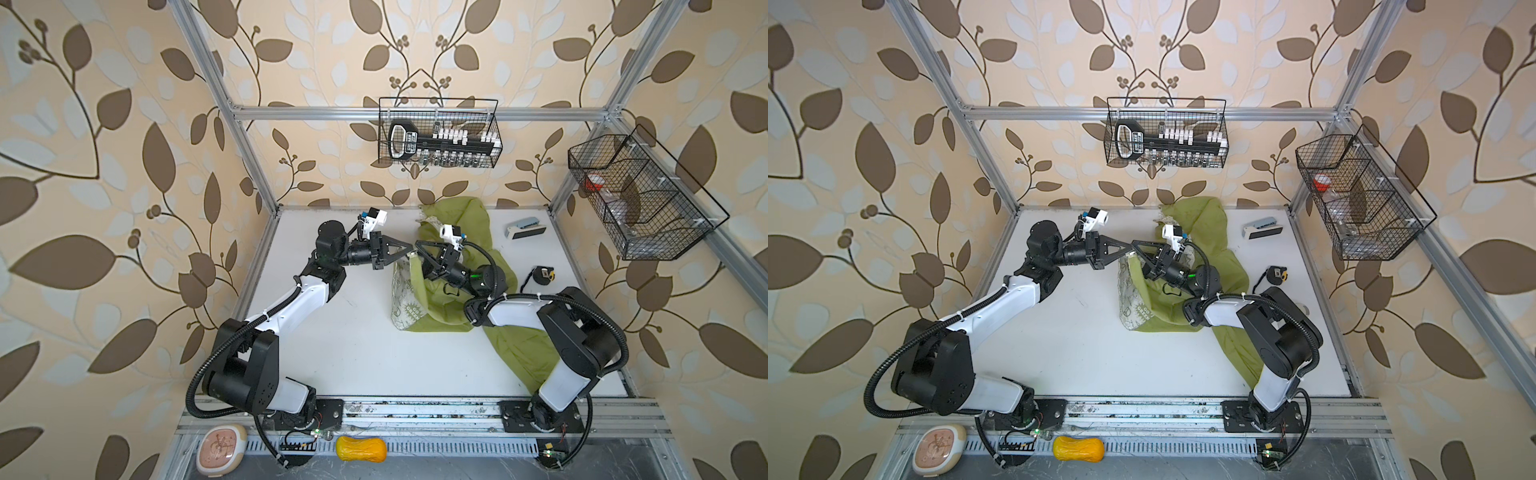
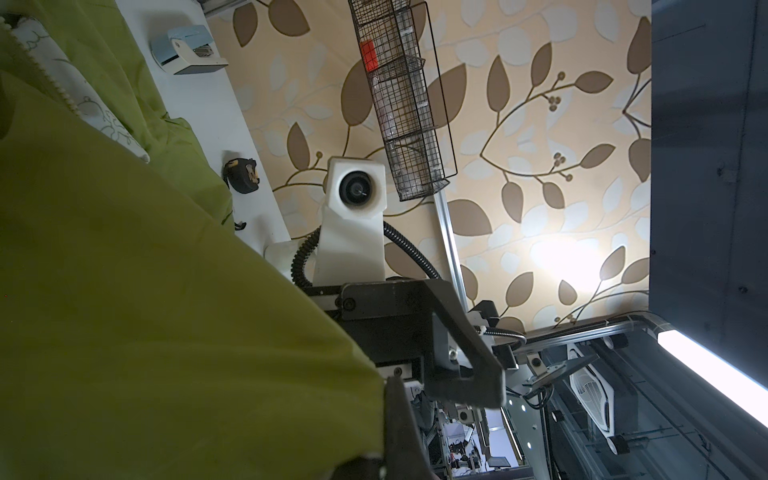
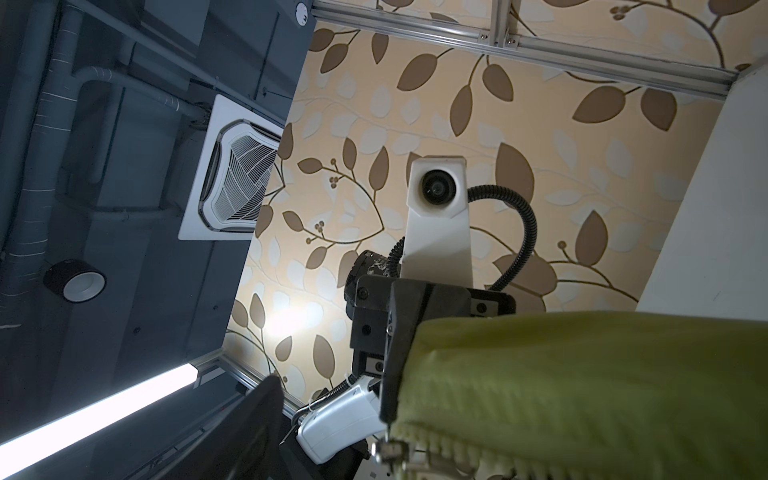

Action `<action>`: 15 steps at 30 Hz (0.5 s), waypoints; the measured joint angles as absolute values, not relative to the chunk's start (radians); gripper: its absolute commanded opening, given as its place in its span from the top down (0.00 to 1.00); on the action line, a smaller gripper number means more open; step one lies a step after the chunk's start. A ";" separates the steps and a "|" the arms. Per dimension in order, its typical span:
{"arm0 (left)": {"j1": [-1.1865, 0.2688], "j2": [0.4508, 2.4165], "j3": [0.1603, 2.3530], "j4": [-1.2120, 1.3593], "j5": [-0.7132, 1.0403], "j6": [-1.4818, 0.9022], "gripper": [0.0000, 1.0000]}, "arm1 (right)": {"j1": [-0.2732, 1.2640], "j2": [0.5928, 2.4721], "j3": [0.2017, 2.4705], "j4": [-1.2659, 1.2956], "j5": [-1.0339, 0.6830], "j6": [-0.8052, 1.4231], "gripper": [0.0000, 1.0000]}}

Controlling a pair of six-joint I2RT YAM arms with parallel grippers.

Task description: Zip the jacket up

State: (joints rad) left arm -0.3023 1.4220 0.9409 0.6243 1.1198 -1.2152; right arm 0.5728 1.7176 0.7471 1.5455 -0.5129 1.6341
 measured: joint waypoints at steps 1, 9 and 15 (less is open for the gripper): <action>-0.302 1.422 0.941 0.624 1.119 -1.215 1.00 | 0.566 1.710 0.738 1.545 -0.513 1.634 0.20; -0.302 1.422 0.941 0.624 1.119 -1.215 1.00 | 0.543 1.665 0.712 1.546 -0.518 1.635 0.26; -0.302 1.422 0.941 0.624 1.119 -1.215 1.00 | 0.536 1.656 0.688 1.546 -0.522 1.635 0.34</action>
State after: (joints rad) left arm -0.3023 1.4220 0.9413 0.6243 1.1187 -1.2152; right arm 0.5362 1.6558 0.6880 1.5455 -0.5220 1.6348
